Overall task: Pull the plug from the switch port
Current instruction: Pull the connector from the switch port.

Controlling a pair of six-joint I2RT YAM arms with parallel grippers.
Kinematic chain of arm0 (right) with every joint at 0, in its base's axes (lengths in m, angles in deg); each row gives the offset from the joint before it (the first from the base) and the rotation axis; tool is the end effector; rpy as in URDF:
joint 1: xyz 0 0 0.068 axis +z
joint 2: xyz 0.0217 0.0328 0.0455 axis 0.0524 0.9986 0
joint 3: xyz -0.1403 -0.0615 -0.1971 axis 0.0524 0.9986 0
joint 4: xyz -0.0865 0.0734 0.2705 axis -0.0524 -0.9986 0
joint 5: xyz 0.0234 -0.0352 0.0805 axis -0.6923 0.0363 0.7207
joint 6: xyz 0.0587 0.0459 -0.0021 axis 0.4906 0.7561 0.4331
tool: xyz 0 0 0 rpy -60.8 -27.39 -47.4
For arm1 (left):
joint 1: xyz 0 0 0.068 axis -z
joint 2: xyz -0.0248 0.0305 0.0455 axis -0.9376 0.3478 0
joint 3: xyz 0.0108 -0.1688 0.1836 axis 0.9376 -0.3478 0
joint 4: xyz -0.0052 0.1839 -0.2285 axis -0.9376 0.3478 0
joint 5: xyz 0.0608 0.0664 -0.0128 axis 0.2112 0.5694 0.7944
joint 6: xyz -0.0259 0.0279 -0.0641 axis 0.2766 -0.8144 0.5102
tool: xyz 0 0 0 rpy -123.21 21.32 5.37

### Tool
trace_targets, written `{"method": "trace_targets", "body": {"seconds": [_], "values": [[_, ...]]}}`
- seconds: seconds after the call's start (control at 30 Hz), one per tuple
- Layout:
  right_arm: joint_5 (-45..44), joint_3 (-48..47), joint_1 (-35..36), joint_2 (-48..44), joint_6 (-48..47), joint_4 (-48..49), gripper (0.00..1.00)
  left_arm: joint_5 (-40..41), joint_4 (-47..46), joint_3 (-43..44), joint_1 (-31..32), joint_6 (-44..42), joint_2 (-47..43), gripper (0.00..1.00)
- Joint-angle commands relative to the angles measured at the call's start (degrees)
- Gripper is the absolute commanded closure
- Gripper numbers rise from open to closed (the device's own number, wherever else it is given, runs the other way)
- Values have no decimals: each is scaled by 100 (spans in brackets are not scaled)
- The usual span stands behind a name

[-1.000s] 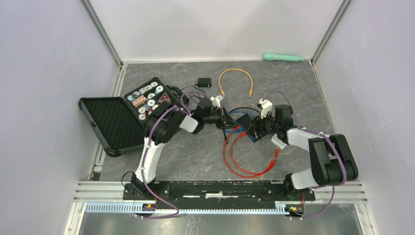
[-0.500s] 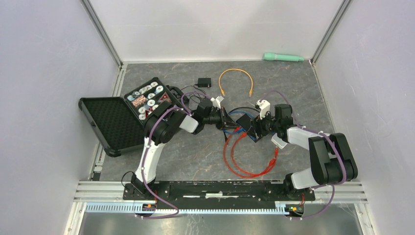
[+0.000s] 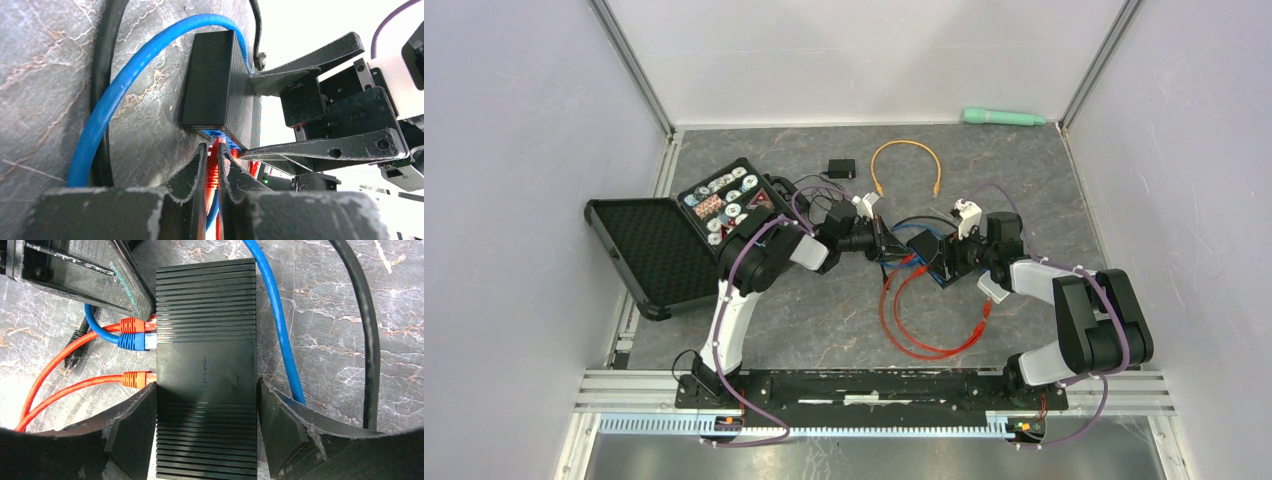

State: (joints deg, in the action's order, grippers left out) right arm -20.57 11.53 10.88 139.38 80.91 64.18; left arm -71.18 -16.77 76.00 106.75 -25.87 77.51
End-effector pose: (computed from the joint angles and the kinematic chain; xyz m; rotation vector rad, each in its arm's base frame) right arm 0.2924 0.0728 0.0729 -0.4824 2.2269 0.6648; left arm 0.3310 -0.2991 0.0247 0.0360 2.3296 -1.6717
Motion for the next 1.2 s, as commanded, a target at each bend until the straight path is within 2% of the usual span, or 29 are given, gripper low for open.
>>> {"method": "trace_targets", "body": {"seconds": [0.0, 0.1, 0.3, 0.4, 0.5, 0.73, 1.0, 1.17], "values": [[-646, -100, -86, 102, 737, 983, 97, -587, 72, -179, 472, 286, -109, 98], [-676, -147, -95, 37, 349, 827, 97, -613, 153, -206, 441, 225, -159, 98], [-503, -335, -124, -64, -1036, 389, 97, -729, 530, -138, 166, -95, -224, 98], [-455, -414, -155, -74, -1311, 242, 97, -739, 718, -120, 24, -271, -245, 98], [-427, -423, -162, -71, -1179, 298, 97, -721, 818, -102, -10, -346, -260, 98], [-332, -349, -160, 100, -77, 689, 97, -699, 568, -75, 113, -93, -213, 98], [-418, -342, -244, 19, -464, 412, 97, -755, 692, -112, -203, -398, -424, 98], [-579, -380, -254, -72, -548, 322, 93, -837, 1159, 32, -365, -970, -729, 98]]}}
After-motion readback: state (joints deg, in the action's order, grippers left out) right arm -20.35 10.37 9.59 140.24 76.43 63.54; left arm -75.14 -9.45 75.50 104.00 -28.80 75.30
